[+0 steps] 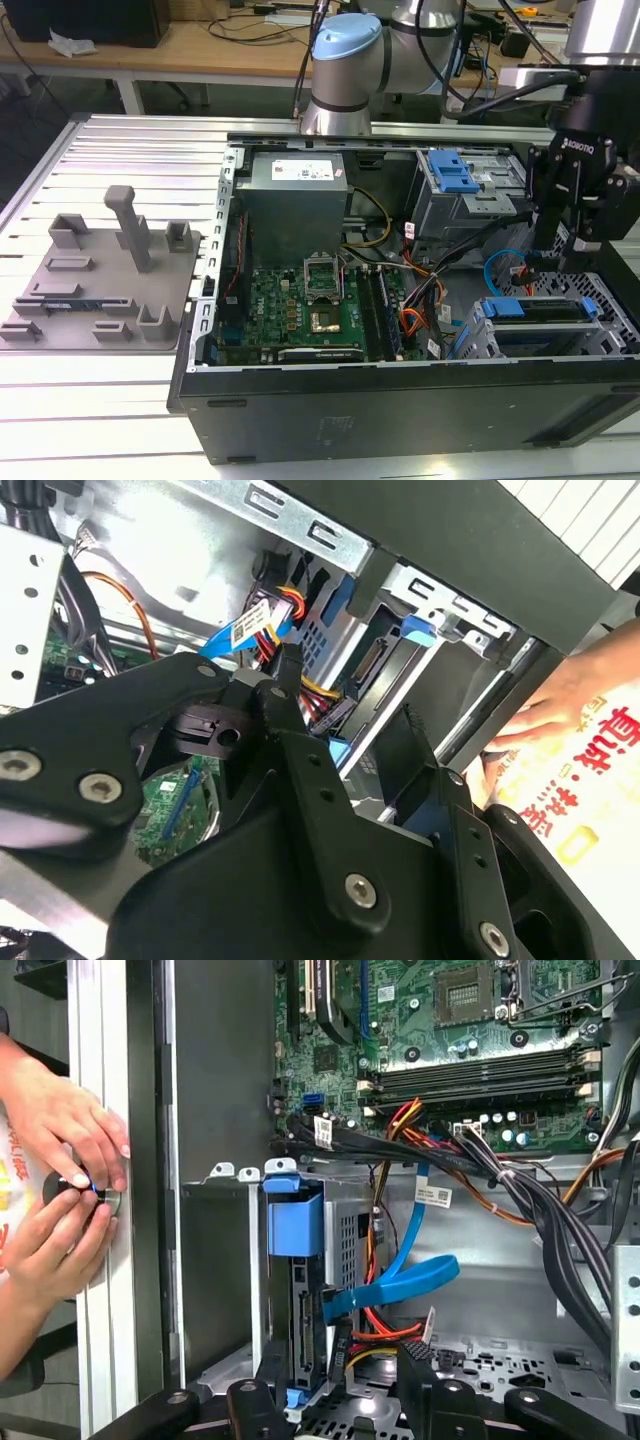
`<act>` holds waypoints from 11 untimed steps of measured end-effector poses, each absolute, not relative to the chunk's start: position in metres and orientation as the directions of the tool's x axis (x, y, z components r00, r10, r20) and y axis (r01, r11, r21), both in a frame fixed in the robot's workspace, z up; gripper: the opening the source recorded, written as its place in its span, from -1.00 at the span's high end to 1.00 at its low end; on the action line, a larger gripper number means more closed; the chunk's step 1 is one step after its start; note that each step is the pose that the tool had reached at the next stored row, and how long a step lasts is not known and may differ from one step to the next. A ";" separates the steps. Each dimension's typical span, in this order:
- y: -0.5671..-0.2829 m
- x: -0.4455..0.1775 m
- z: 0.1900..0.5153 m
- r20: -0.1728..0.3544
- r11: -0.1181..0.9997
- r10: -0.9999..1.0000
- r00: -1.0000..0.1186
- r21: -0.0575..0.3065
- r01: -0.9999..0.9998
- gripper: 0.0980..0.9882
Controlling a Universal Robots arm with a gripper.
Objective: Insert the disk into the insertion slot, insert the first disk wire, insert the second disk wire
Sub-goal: 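Insert the first disk wire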
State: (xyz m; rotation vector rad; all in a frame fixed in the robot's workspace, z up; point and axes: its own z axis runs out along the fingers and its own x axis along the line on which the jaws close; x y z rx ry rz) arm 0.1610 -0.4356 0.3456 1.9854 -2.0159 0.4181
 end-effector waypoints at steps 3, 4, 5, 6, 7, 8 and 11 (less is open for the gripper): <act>-0.436 0.152 0.345 0.400 0.013 -0.916 -0.036 -0.061 -0.998 -0.04; -0.436 0.151 0.344 0.403 0.013 -0.914 -0.041 -0.072 -0.997 -0.04; -0.436 0.150 0.344 0.405 0.013 -0.913 -0.046 -0.084 -0.996 -0.04; -0.435 0.149 0.344 0.410 0.012 -0.911 -0.052 -0.098 -0.995 -0.04; -0.435 0.148 0.344 0.413 0.012 -0.909 -0.054 -0.105 -0.994 -0.04; -0.435 0.146 0.344 0.416 0.011 -0.908 -0.058 -0.115 -0.993 -0.04; -0.434 0.143 0.343 0.421 0.011 -0.905 -0.068 -0.137 -0.991 -0.04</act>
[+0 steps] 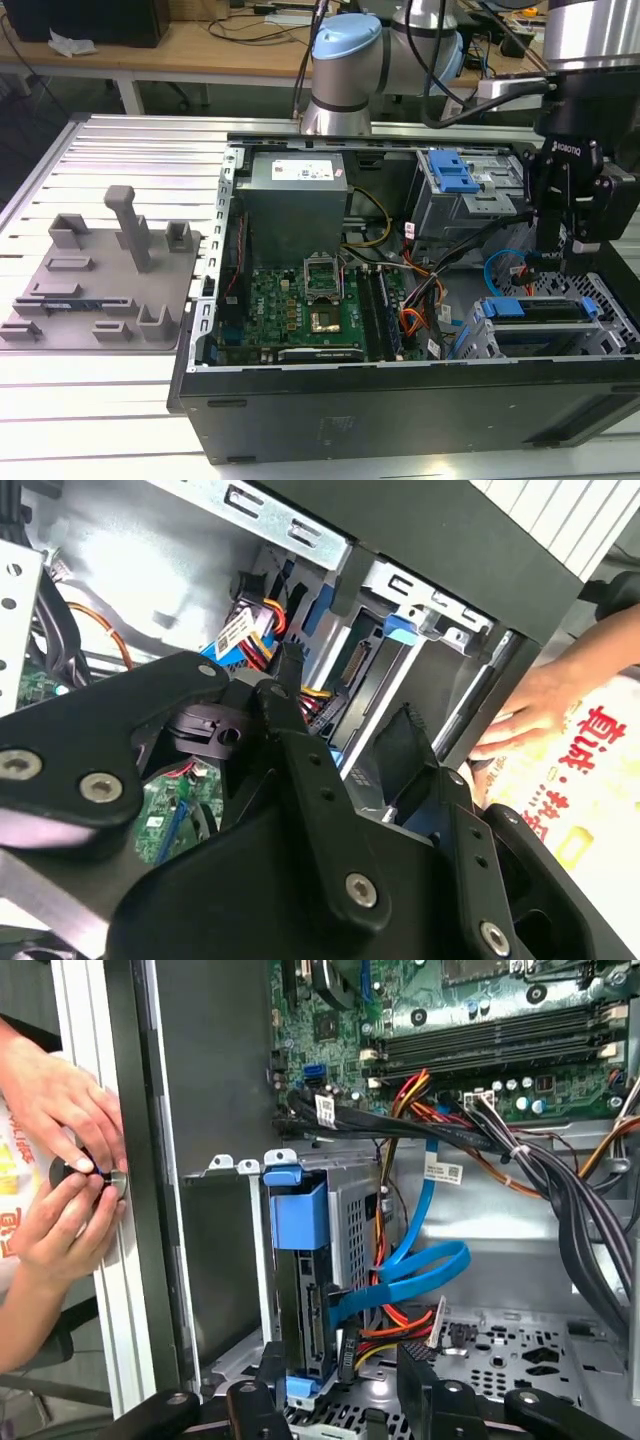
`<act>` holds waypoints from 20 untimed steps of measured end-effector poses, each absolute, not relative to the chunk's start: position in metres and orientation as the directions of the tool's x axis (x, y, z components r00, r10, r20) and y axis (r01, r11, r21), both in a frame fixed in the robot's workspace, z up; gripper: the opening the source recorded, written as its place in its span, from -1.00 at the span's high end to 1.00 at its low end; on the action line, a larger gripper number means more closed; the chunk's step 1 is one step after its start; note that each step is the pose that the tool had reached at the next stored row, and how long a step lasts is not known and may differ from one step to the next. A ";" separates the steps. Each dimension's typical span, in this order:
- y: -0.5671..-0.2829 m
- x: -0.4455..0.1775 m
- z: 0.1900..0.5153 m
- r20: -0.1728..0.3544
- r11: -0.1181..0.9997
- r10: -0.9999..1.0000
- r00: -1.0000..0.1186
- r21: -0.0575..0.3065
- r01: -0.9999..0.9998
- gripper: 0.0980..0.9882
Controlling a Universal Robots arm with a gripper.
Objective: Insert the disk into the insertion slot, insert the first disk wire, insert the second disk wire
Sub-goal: 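Insert the first disk wire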
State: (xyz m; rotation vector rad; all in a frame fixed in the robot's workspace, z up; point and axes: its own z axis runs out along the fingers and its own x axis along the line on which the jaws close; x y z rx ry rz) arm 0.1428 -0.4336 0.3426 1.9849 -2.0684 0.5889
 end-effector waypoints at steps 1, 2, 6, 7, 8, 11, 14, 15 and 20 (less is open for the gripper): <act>-0.433 0.141 0.342 0.422 0.010 -0.904 -0.070 -0.143 -0.990 -0.04; -0.432 0.140 0.341 0.423 0.010 -0.903 -0.071 -0.144 -0.989 -0.04; -0.430 0.140 0.341 0.425 0.010 -0.903 -0.071 -0.145 -0.989 -0.04; -0.429 0.139 0.341 0.425 0.011 -0.902 -0.072 -0.145 -0.989 -0.04; -0.428 0.139 0.341 0.425 0.012 -0.902 -0.073 -0.145 -0.989 -0.04; -0.425 0.138 0.341 0.425 0.017 -0.902 -0.077 -0.144 -0.989 0.00; -0.422 0.137 0.341 0.425 0.024 -0.901 -0.084 -0.145 -0.989 0.30; -0.421 0.137 0.341 0.425 0.027 -0.901 -0.086 -0.145 -0.989 0.30; -0.421 0.138 0.341 0.425 0.073 -0.896 -0.129 -0.144 -0.987 0.30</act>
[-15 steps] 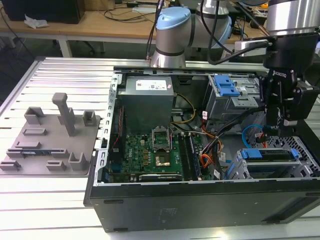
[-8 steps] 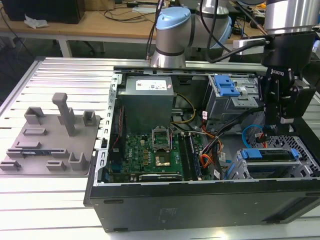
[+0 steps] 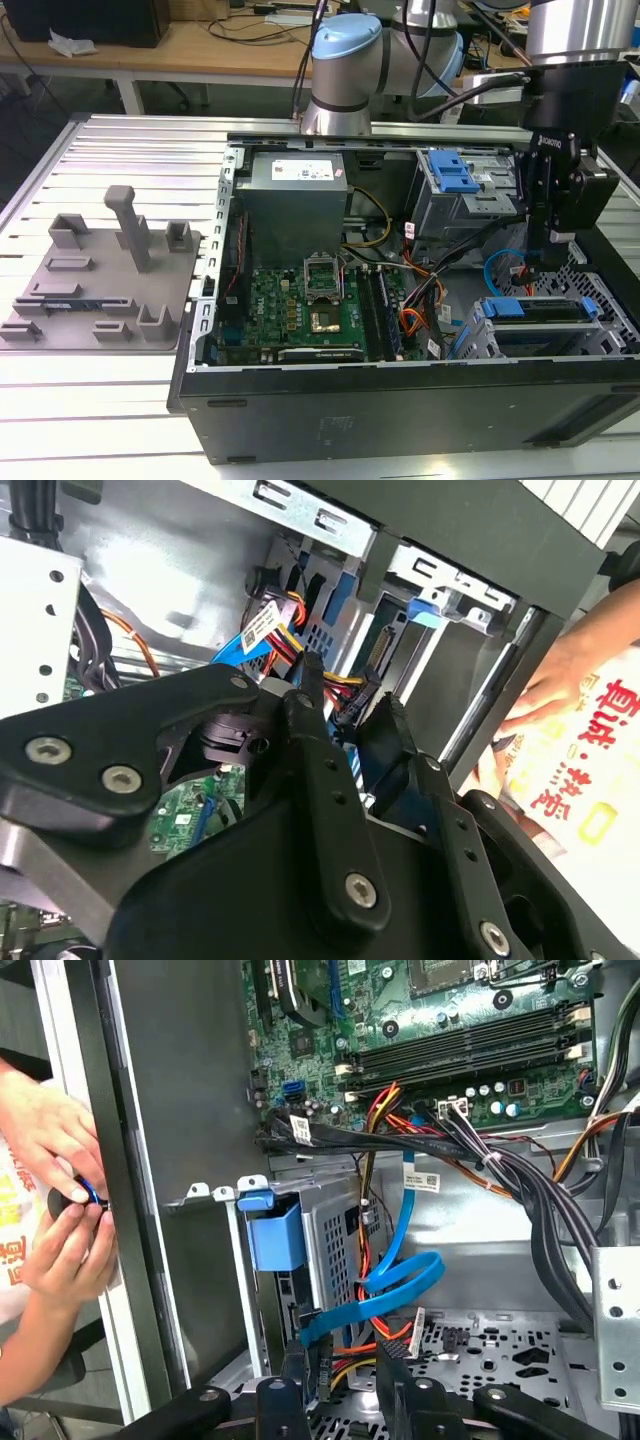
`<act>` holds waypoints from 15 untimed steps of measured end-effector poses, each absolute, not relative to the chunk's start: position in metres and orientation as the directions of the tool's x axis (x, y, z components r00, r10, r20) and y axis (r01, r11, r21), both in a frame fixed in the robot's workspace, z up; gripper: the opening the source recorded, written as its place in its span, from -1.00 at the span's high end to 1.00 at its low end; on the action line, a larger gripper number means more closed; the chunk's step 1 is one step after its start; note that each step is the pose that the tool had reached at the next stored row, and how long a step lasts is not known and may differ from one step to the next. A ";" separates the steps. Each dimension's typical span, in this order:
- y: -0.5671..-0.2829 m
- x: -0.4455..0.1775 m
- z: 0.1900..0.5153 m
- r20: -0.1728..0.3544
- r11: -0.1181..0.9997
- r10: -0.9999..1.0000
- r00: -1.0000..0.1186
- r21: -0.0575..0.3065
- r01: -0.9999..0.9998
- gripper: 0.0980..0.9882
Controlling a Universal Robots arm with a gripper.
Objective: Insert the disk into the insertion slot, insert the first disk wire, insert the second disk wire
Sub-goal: 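Insert the first disk wire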
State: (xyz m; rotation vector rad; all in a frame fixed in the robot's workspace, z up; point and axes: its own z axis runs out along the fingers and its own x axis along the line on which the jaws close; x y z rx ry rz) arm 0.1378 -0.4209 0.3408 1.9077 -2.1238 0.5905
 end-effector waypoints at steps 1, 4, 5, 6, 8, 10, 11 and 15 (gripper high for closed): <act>-0.421 0.138 0.341 0.425 0.073 -0.896 -0.129 -0.144 -0.987 0.30; -0.421 0.139 0.340 0.427 0.072 -0.895 -0.128 -0.145 -0.987 0.30; -0.421 0.139 0.340 0.428 0.071 -0.895 -0.127 -0.145 -0.987 0.30; -0.421 0.139 0.340 0.428 0.069 -0.895 -0.126 -0.145 -0.987 0.30; -0.421 0.139 0.339 0.429 0.066 -0.895 -0.122 -0.143 -0.988 0.30; -0.421 0.139 0.339 0.433 0.062 -0.894 -0.115 -0.136 -0.989 0.30; -0.421 0.139 0.339 0.435 0.060 -0.893 -0.113 -0.132 -0.989 0.30; -0.420 0.139 0.338 0.440 0.051 -0.892 -0.102 -0.127 -0.991 0.30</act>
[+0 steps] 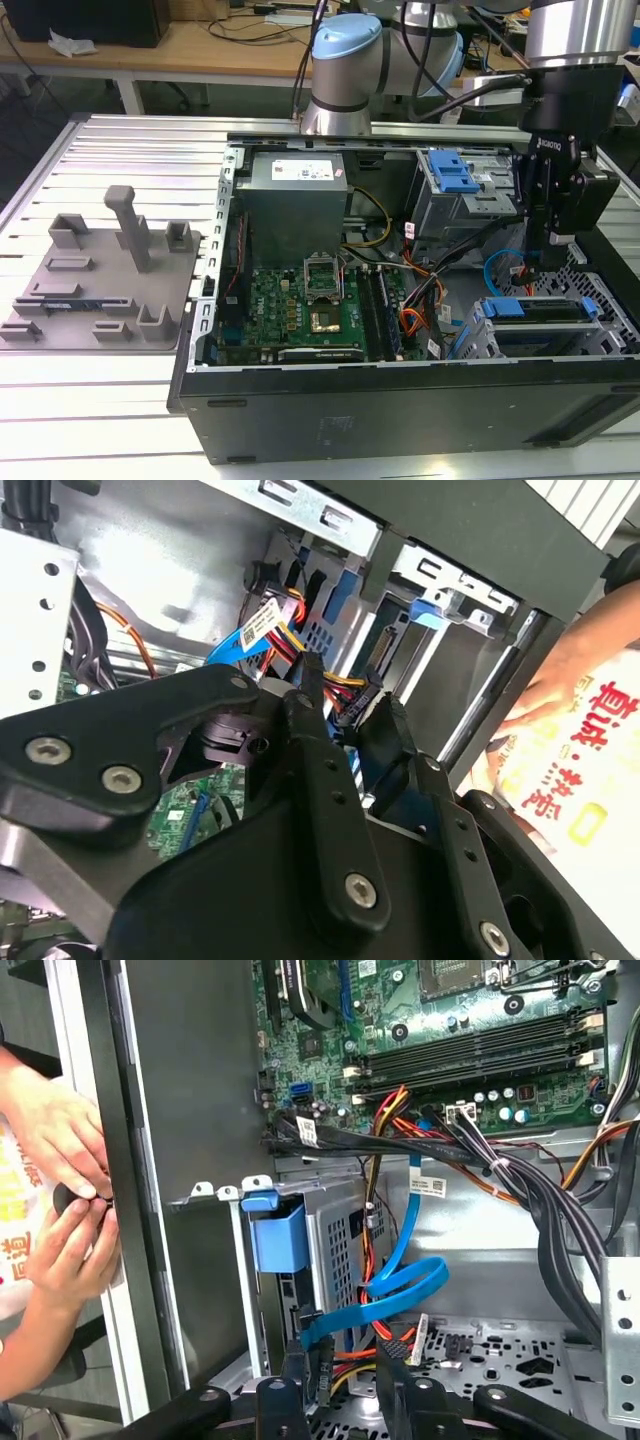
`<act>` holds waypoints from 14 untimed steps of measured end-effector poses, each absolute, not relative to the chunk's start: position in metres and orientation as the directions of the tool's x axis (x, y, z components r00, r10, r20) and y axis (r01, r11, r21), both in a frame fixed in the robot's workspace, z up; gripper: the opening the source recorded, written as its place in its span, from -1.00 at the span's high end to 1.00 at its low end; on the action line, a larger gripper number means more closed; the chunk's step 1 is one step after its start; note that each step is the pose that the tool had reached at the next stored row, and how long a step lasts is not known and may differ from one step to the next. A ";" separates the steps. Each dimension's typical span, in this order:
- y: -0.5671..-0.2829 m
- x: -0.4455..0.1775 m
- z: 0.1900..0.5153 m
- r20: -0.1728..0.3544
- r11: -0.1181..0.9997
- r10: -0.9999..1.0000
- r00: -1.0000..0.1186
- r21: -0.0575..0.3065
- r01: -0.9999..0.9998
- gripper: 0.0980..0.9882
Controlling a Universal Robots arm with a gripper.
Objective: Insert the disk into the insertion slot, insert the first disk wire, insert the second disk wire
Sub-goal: 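Insert the first disk wire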
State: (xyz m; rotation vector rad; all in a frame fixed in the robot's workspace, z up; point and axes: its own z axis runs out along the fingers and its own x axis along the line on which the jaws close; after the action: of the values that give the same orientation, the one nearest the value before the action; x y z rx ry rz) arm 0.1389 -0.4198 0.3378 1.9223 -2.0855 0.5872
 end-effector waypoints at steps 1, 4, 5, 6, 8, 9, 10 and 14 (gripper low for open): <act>-0.419 0.139 0.338 0.440 0.049 -0.892 -0.101 -0.127 -0.991 0.33; -0.418 0.139 0.338 0.440 0.043 -0.893 -0.095 -0.127 -0.991 0.50; -0.418 0.139 0.338 0.440 0.041 -0.893 -0.093 -0.127 -0.991 0.50; -0.417 0.139 0.337 0.443 0.037 -0.892 -0.089 -0.126 -0.991 0.50; -0.416 0.139 0.337 0.448 0.033 -0.890 -0.086 -0.125 -0.992 0.50; -0.415 0.139 0.337 0.454 0.029 -0.887 -0.083 -0.125 -0.992 0.50; -0.414 0.139 0.337 0.461 0.024 -0.884 -0.079 -0.123 -0.992 0.50; -0.414 0.139 0.337 0.469 0.015 -0.880 -0.070 -0.120 -0.993 0.50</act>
State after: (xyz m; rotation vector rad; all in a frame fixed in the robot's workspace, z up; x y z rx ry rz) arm 0.1392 -0.4139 0.3369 1.9408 -2.0313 0.6156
